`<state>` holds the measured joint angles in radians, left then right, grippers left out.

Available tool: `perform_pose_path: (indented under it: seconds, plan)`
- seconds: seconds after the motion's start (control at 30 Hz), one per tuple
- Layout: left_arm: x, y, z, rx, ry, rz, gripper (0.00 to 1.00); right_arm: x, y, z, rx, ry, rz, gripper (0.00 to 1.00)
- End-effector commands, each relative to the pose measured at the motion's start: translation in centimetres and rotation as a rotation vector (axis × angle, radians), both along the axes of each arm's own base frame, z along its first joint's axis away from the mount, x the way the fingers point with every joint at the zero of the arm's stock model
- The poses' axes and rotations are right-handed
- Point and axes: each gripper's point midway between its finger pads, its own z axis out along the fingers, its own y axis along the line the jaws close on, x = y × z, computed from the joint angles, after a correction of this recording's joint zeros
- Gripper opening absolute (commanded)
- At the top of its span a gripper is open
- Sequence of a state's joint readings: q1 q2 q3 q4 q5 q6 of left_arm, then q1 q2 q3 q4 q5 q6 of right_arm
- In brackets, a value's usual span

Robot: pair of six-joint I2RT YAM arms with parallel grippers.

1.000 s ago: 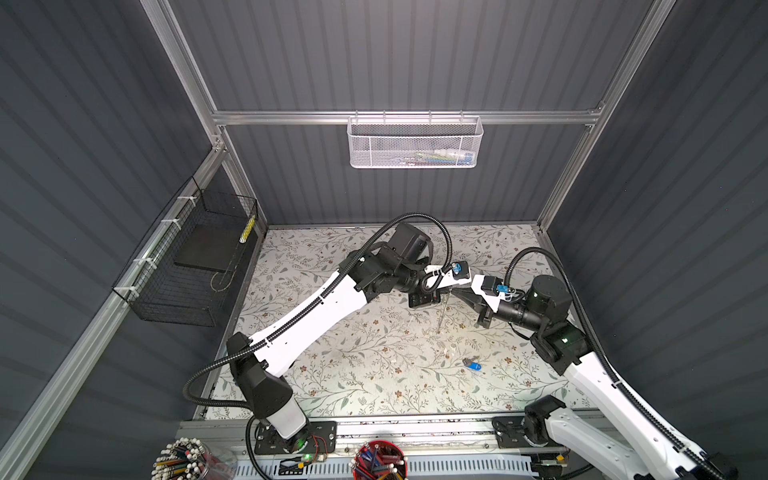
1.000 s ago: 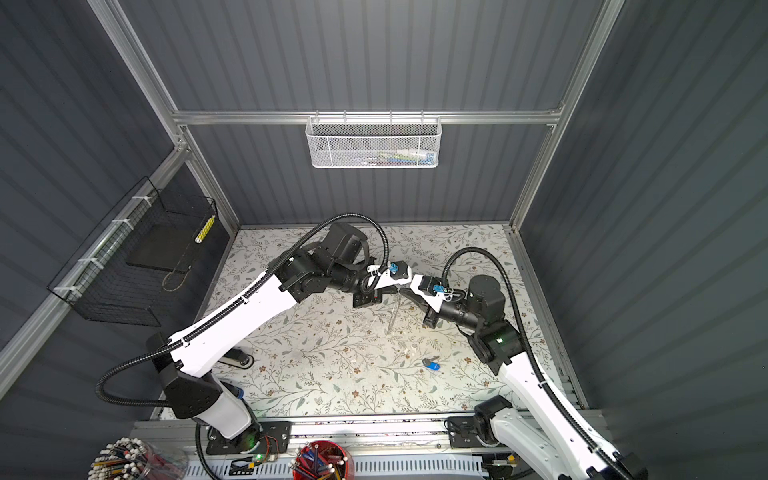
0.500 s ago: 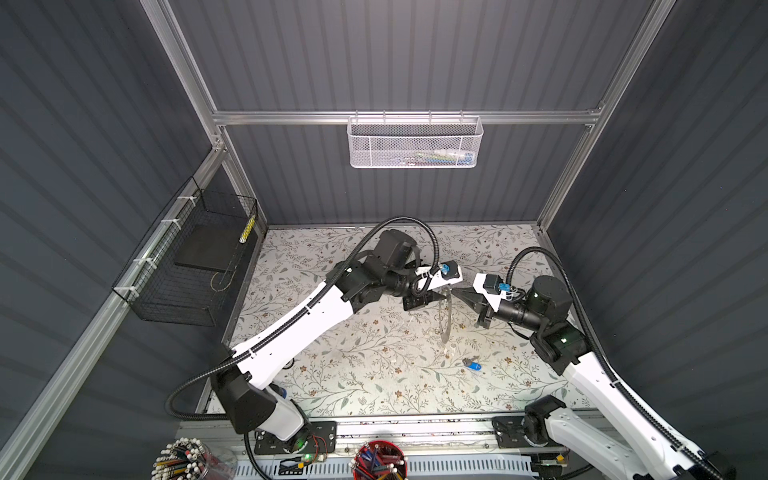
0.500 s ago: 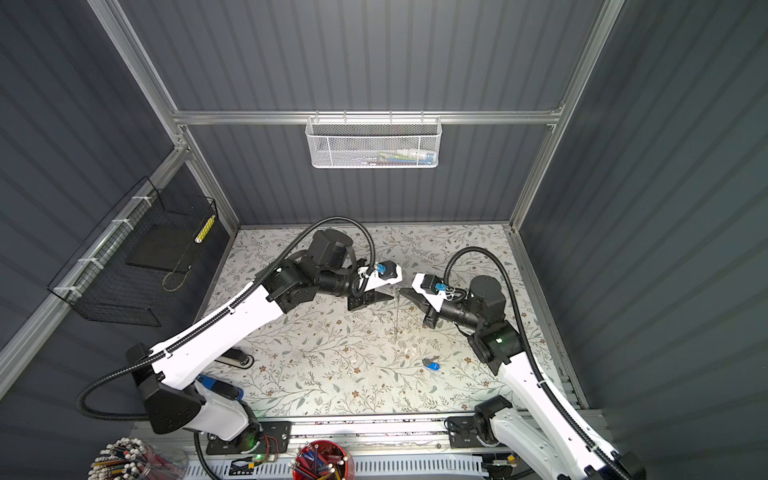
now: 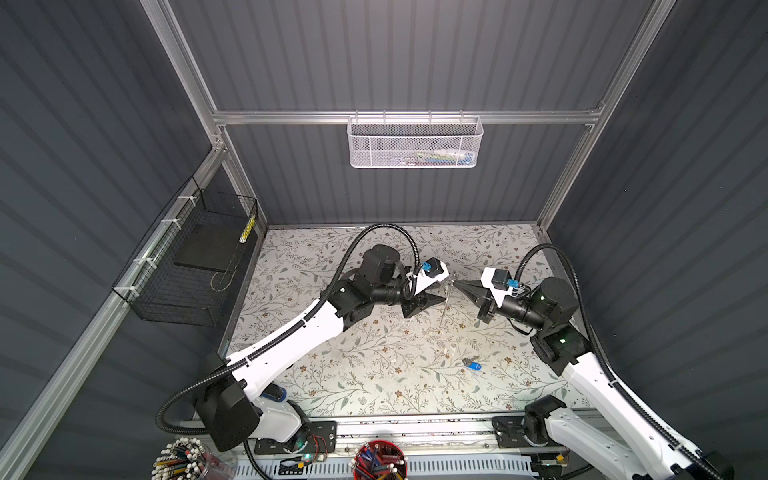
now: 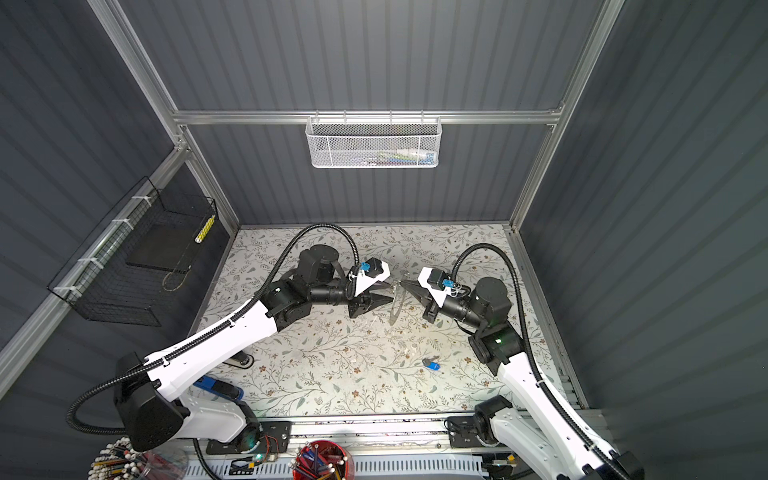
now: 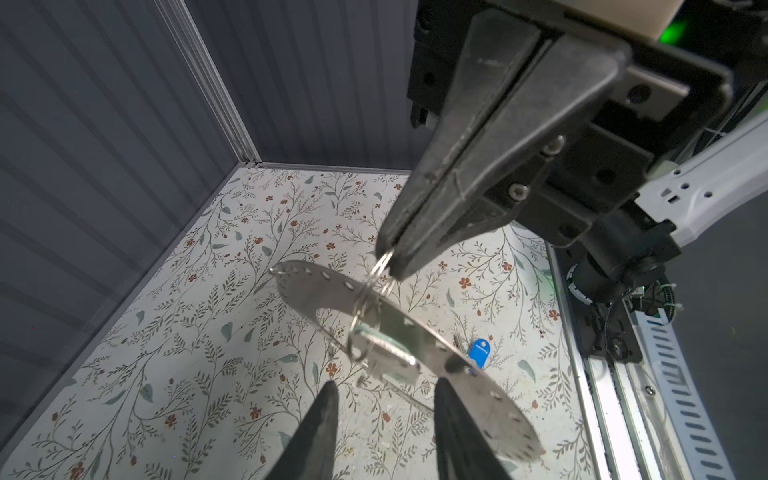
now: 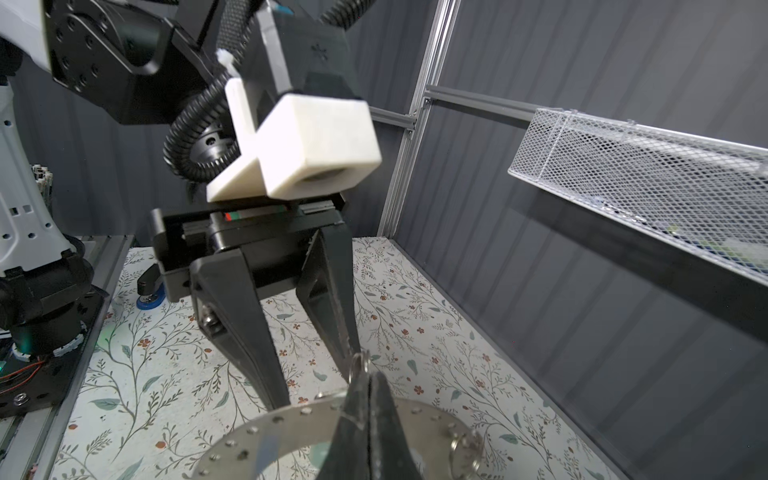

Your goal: Put the keys on the keyring

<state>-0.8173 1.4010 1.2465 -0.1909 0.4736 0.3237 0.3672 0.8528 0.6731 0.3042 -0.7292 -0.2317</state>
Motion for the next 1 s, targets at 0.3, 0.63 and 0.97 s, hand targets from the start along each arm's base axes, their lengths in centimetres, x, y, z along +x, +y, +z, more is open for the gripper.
perform_pose_path:
  seconds: [0.3, 0.63, 0.97]
  plan:
    - [-0.6, -2.8, 0.8, -0.161, 0.093, -0.014, 0.34, 0.8, -0.5, 0.8, 0.048, -0.010, -0.051, 0.00]
    - [0.2, -2.9, -0.1, -0.115, 0.078, 0.038, 0.11, 1.1, -0.7, 0.6, 0.058, 0.002, -0.076, 0.00]
    - [-0.4, -3.6, -1.0, -0.061, 0.069, -0.008, 0.00, 1.1, -0.8, 1.0, 0.071, -0.006, -0.076, 0.00]
